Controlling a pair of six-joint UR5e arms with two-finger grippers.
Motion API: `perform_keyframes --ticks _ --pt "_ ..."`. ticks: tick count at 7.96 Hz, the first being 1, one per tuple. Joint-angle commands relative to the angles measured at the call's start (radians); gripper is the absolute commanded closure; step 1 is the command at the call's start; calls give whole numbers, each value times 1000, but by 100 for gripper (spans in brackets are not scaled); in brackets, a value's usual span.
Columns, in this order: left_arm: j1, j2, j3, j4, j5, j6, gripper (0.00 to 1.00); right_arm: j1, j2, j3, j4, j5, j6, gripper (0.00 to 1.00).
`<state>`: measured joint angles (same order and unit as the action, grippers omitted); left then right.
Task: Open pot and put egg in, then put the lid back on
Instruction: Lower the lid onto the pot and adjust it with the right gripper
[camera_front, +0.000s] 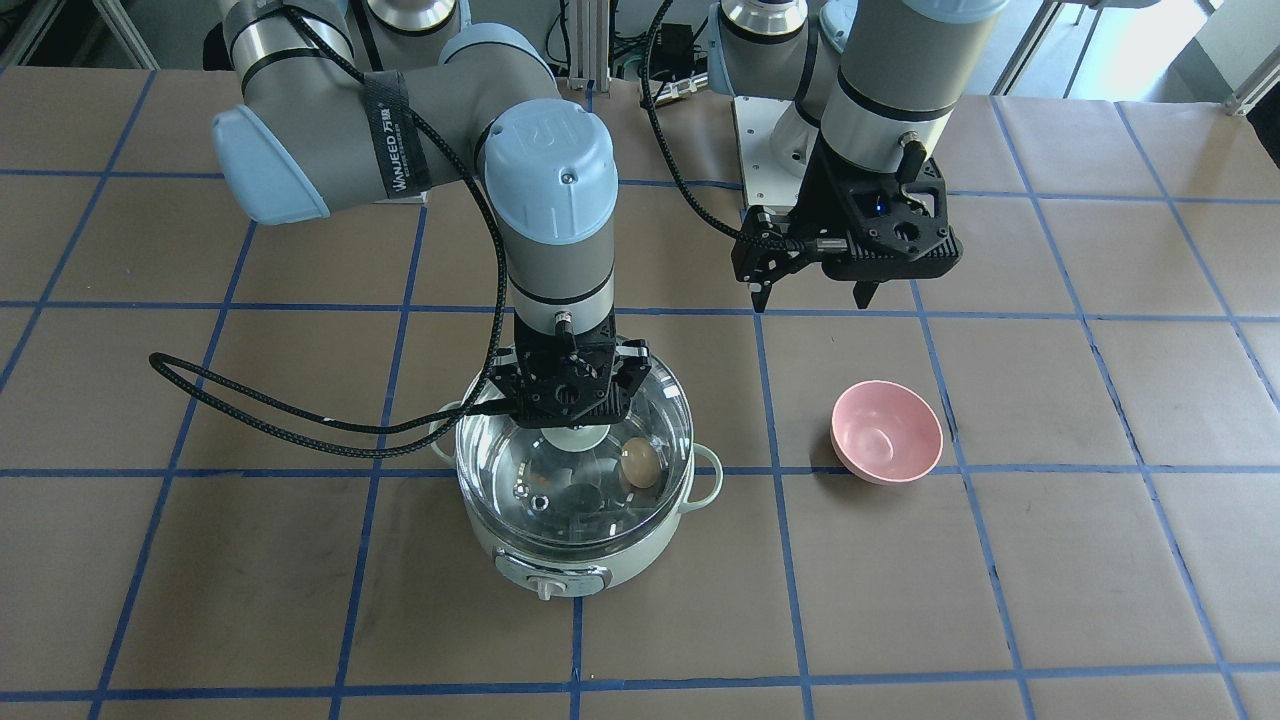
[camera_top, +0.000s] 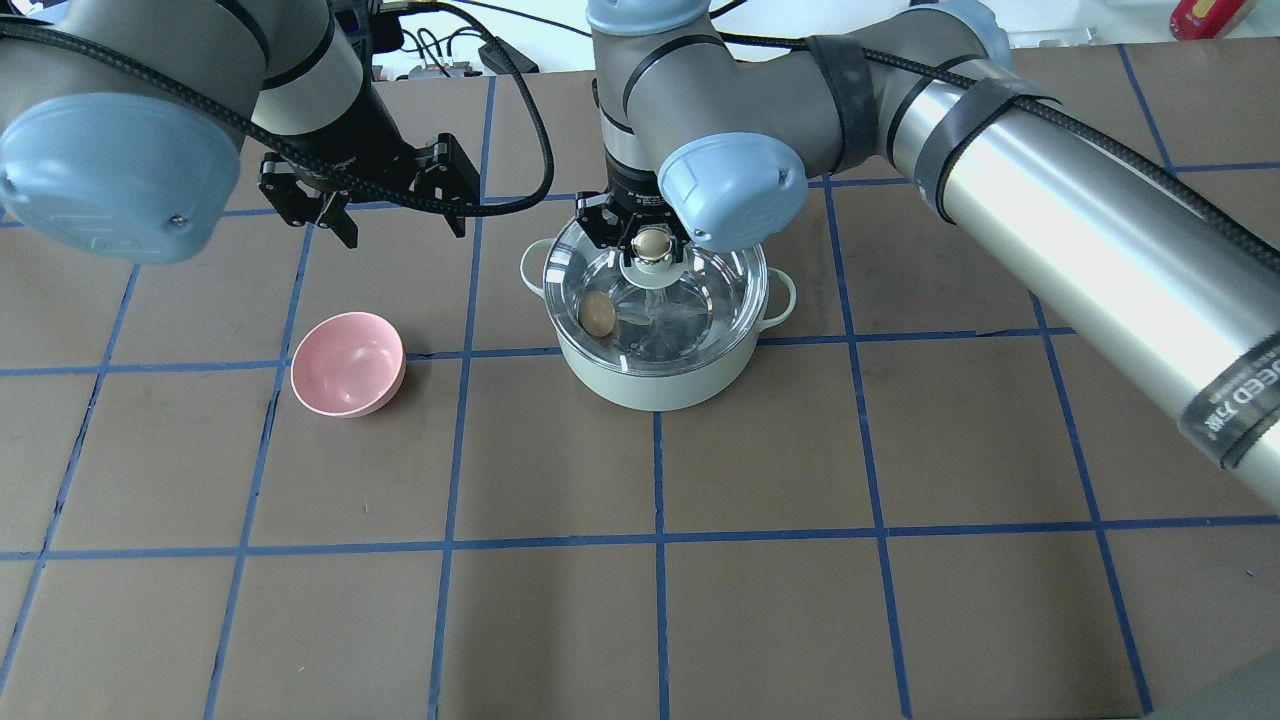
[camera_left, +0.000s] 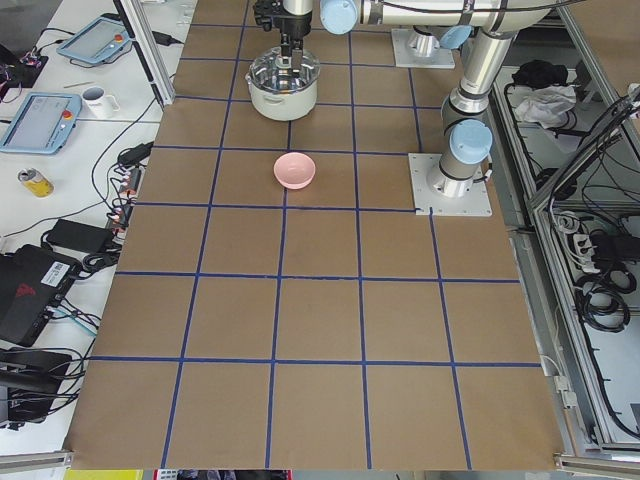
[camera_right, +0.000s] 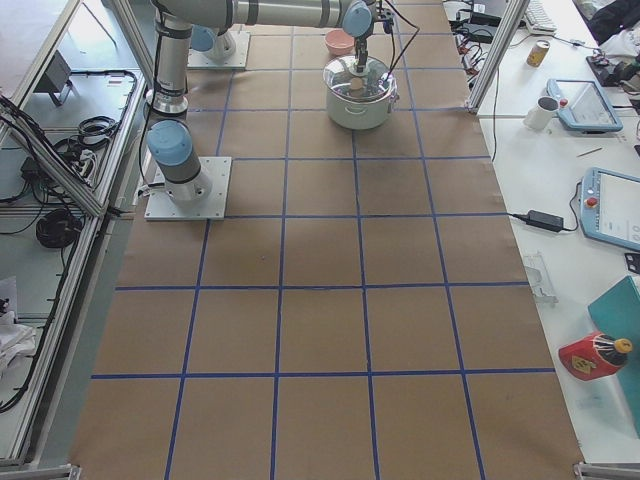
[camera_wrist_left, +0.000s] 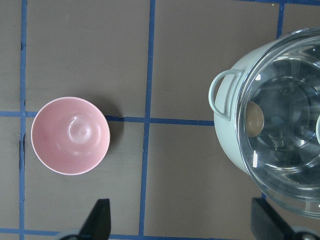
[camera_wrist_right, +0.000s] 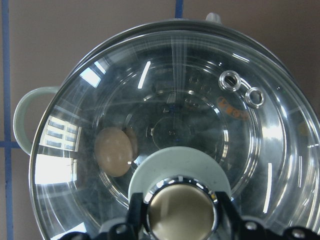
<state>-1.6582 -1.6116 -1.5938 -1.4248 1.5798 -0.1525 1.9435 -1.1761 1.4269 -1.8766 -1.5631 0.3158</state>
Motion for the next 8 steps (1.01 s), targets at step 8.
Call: perform_keyframes --ticks 8 --pt "-3 7 0 -2 5 -1 0 0 0 20 -1 21 -1 100"
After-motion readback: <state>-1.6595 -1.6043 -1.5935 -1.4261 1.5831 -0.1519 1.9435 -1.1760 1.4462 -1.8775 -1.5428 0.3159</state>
